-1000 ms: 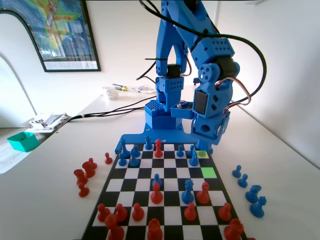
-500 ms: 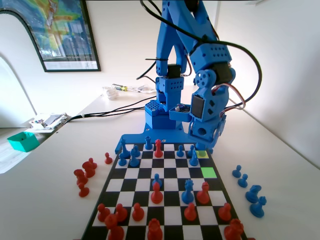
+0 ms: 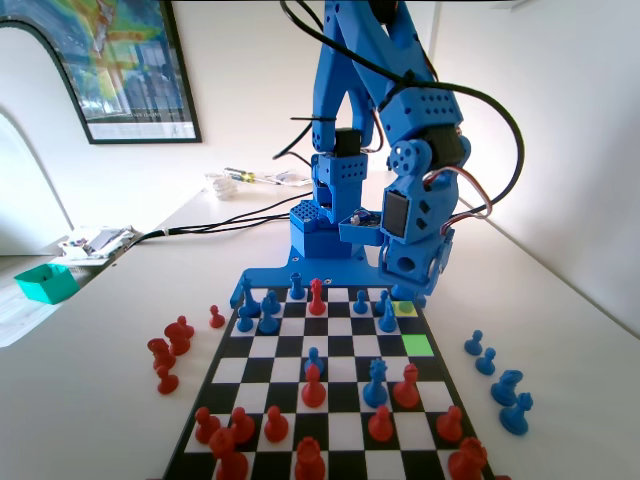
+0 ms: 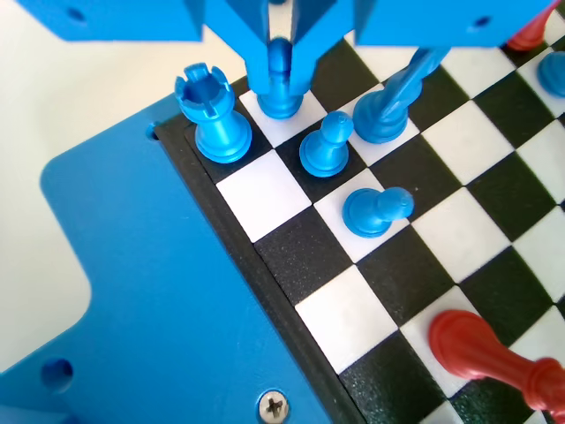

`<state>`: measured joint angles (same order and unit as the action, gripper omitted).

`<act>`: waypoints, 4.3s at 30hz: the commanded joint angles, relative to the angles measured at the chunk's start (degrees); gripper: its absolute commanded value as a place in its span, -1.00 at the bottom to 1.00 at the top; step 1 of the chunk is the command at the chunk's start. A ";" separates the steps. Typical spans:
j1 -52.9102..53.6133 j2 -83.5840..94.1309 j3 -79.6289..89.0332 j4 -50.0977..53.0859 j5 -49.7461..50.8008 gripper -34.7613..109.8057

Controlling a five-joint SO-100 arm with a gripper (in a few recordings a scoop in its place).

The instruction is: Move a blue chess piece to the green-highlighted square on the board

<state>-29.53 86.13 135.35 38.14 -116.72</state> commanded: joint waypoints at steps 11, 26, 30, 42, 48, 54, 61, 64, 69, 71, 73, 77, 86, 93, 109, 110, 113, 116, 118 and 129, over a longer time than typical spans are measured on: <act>0.26 2.81 -8.26 5.98 5.10 -0.51; 4.22 -5.27 -17.14 2.55 17.14 -0.51; 5.27 -6.86 -18.72 2.72 17.84 -0.51; 6.94 -7.65 -18.46 2.81 16.52 -0.51; 6.86 -8.44 -18.98 3.34 15.91 -0.49; 6.50 -8.79 -19.34 3.34 16.00 -0.43; 6.50 -8.70 -19.86 3.96 15.91 -0.38; 6.86 -8.53 -21.80 6.94 15.56 -0.38; 7.82 -7.21 -27.25 14.50 13.89 -0.37; 8.35 -6.06 -29.09 17.49 13.36 -0.38; 8.70 -4.75 -31.46 21.09 13.36 -0.39; 9.23 0.53 -34.89 27.07 16.52 -0.45; 11.34 16.87 -44.91 47.81 23.12 -0.51; 13.71 30.85 -50.63 61.26 25.14 -0.51; 24.70 64.69 -34.37 63.81 18.54 -0.51; 25.22 66.80 -32.17 62.84 18.11 -0.51; 26.02 71.89 -27.07 60.21 18.02 -0.51; 26.19 75.41 -23.38 57.92 18.11 -0.51; 26.19 77.43 -21.01 56.43 18.19 -0.51; 28.30 86.13 -10.99 52.91 14.15 -0.51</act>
<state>-1.85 170.86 122.87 92.64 -101.34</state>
